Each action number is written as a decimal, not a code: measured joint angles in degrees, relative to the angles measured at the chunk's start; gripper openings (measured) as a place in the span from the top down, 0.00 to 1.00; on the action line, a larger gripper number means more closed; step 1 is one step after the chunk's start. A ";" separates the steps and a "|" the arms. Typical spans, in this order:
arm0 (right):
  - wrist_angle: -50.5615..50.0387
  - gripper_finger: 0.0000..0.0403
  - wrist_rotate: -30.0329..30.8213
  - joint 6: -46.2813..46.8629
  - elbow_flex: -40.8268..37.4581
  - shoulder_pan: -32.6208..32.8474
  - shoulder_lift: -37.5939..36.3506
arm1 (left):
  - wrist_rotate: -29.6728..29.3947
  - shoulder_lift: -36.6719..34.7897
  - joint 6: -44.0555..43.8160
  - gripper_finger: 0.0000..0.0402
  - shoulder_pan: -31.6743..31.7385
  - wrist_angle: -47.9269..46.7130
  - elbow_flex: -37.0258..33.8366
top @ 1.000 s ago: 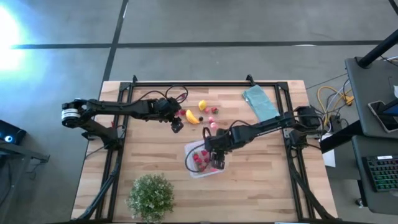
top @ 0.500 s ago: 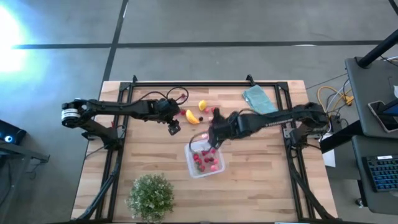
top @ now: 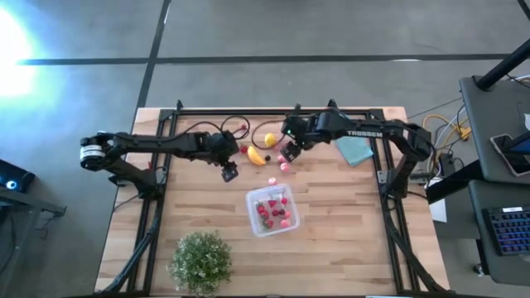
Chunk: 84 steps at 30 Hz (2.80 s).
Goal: Pick and placing Produce into tupperware
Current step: Put the strawberry into the transparent bin
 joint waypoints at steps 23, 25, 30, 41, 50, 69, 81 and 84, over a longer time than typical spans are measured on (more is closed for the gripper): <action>10.16 0.43 -6.22 -34.62 -0.57 -3.52 10.00 | -0.55 0.02 -3.44 0.44 5.73 4.66 -7.76; 11.08 0.43 -7.78 -35.21 -1.00 -4.11 9.97 | -0.62 0.02 -3.36 0.44 5.73 5.07 -7.77; 12.31 0.43 -7.82 -34.83 -2.22 -6.10 9.97 | -0.79 0.04 -2.91 0.44 5.73 7.05 -7.77; 12.36 0.43 -12.85 -31.96 -2.38 -9.21 12.30 | -0.96 0.07 1.62 0.44 5.94 7.41 -7.75; 13.39 0.43 -11.30 -30.30 -1.44 -9.21 14.49 | -0.97 0.07 1.57 0.44 6.56 7.39 -7.73; 20.94 0.43 -8.94 -36.96 -1.95 -9.11 14.49 | -0.95 0.07 1.38 0.44 6.56 7.39 -7.73; 20.78 0.43 -8.99 -40.01 -4.91 -9.11 14.49 | -2.24 0.07 1.16 0.44 6.56 7.41 -7.73; 21.11 0.43 -8.99 -40.45 -5.33 -9.11 14.49 | -2.47 0.07 1.11 0.44 6.56 7.41 -7.73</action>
